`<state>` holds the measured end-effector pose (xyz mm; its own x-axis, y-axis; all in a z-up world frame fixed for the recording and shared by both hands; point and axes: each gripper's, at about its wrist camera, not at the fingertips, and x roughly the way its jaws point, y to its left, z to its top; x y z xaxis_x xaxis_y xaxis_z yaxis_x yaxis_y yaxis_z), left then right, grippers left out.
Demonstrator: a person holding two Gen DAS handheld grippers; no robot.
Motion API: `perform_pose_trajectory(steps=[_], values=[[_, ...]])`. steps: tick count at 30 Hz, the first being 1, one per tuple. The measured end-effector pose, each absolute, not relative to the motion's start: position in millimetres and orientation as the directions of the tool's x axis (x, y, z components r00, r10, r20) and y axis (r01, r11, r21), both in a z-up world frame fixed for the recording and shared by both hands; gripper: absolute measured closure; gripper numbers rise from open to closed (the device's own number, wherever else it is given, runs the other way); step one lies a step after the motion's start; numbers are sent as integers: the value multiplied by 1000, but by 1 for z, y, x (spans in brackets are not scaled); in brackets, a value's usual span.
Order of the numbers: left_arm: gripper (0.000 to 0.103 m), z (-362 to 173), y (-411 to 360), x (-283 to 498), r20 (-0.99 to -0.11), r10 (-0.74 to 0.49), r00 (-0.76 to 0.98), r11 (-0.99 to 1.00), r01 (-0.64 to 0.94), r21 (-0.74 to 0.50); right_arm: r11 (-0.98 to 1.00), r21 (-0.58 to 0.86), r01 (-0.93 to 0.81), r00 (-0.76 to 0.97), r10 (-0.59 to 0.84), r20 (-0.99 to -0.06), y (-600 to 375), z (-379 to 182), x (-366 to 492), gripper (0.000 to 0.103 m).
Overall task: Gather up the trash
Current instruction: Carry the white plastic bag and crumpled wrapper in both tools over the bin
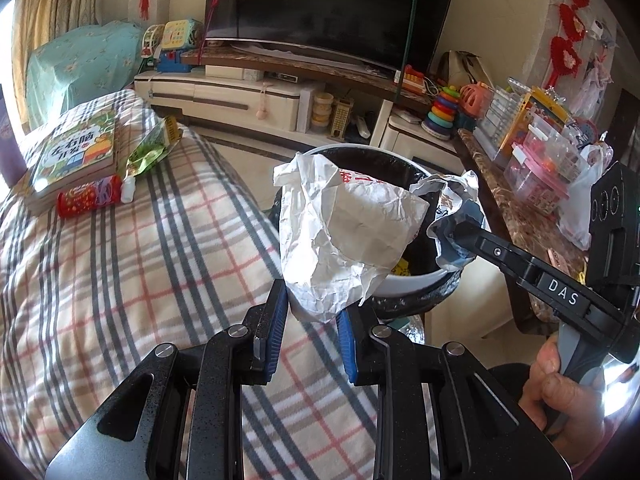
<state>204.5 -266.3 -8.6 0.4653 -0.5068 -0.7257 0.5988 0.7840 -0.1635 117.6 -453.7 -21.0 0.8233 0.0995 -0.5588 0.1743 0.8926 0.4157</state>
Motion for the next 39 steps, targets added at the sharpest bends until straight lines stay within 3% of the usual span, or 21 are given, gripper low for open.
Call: perform_pose_trajectory(steps=[39], values=[[80, -12, -337, 240, -754, -463, 465, 769, 634, -81, 902, 372, 220, 800, 51, -597, -492, -15, 148, 81]])
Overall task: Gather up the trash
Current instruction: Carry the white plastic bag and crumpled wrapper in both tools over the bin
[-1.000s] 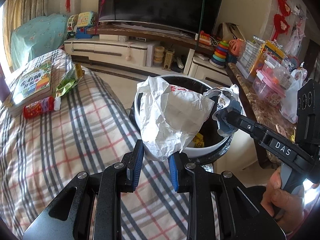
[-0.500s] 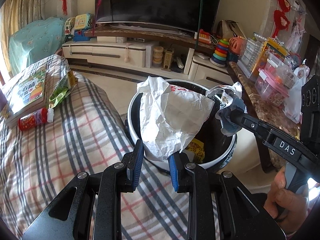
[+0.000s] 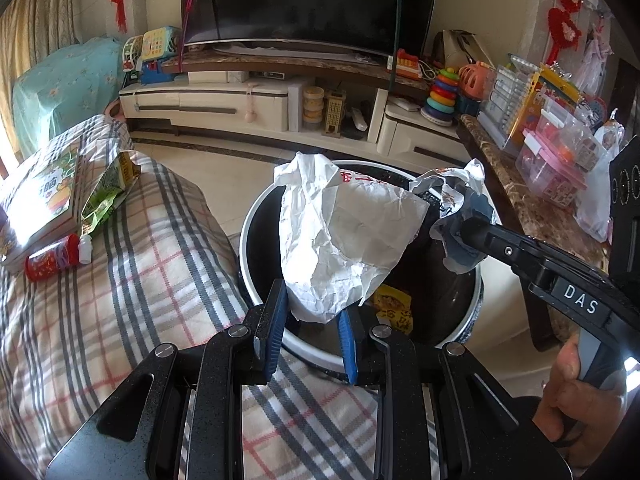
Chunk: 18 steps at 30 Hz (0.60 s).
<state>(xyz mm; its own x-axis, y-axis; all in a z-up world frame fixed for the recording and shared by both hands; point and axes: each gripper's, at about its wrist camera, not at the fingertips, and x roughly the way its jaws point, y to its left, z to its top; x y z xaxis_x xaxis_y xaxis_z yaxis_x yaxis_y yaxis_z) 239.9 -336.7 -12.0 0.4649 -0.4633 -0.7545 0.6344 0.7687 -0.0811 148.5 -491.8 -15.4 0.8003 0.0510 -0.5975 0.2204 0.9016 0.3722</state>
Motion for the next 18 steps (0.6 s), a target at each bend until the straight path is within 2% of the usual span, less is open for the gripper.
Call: perform_pose_trajectory(steps=[18], values=[[80, -21, -350, 257, -787, -434, 438, 769, 635, -71, 908, 344, 238, 765, 43, -643, -496, -22, 171, 81]])
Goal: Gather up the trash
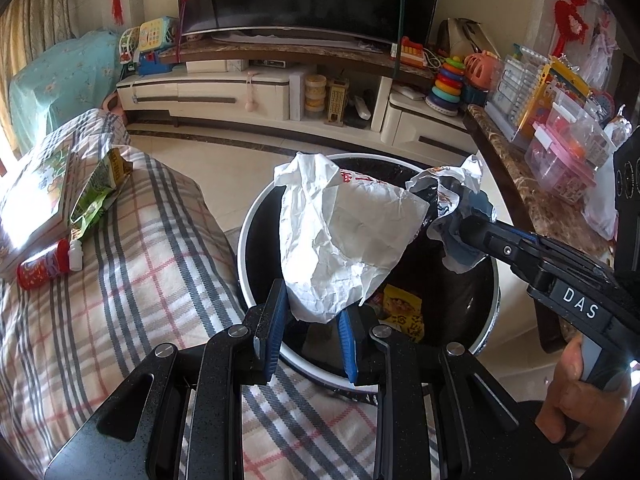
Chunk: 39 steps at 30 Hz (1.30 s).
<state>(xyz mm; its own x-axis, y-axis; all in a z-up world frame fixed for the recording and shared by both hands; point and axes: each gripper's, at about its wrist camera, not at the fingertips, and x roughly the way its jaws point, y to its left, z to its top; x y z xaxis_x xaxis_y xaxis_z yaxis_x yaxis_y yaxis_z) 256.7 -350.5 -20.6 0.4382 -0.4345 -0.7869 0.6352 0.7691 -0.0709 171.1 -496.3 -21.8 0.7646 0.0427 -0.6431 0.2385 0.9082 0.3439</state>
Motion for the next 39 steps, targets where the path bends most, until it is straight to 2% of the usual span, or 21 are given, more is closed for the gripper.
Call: perform_pose_trajectory(steps=[14, 18, 21, 23, 26, 30, 39], values=[[80, -26, -357, 264, -806, -417, 421, 770, 635, -67, 903, 350, 250, 737, 56, -673, -505, -29, 183, 80], [80, -26, -358, 264, -806, -415, 422, 771, 633, -66, 903, 351, 250, 737, 57, -674, -505, -29, 183, 77], [76, -25, -358, 264, -806, -413, 423, 770, 635, -62, 901, 351, 255, 738, 53, -673, -506, -29, 183, 74], [59, -24, -357, 264, -803, -417, 426, 769, 637, -62, 898, 354, 260, 740, 49, -671, -508, -28, 182, 63], [39, -19, -353, 261, -790, -414, 451, 775, 630, -46, 891, 370, 263, 748, 53, -661, -511, -26, 178, 59], [33, -14, -343, 257, -780, -418, 465, 784, 618, -52, 887, 383, 258, 762, 56, -645, -511, -20, 172, 51], [27, -11, -298, 236, -754, -436, 492, 821, 560, -110, 877, 425, 225, 804, 79, -589, -491, -10, 144, 22]])
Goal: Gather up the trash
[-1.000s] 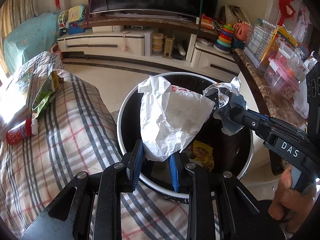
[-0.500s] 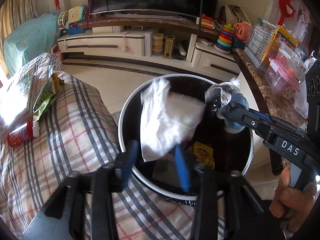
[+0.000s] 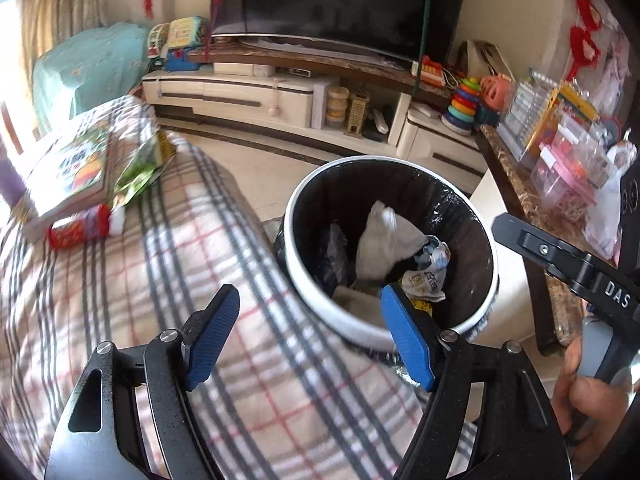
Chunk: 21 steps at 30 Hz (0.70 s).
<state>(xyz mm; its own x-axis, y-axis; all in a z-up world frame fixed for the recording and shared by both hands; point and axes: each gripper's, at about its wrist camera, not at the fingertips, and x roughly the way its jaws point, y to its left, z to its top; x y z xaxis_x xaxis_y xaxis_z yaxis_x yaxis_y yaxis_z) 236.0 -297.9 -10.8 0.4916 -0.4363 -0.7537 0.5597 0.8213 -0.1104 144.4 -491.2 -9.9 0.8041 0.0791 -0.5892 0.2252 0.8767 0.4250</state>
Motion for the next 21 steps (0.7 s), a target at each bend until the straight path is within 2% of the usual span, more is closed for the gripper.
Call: perform_pose_trajectory(steps=[2, 8, 21], values=[[26, -11, -285, 229, -745, -442, 500, 831, 540, -131, 878, 425, 223, 810, 75, -581, -485, -9, 137, 15], [25, -11, -245, 207, -716, -457, 527, 851, 493, -180, 883, 418, 211, 831, 63, -553, -460, -6, 110, 6], [18, -9, -175, 156, -621, -466, 630, 872, 448, -199, 912, 356, 203, 880, -10, -475, -407, -3, 62, 2]])
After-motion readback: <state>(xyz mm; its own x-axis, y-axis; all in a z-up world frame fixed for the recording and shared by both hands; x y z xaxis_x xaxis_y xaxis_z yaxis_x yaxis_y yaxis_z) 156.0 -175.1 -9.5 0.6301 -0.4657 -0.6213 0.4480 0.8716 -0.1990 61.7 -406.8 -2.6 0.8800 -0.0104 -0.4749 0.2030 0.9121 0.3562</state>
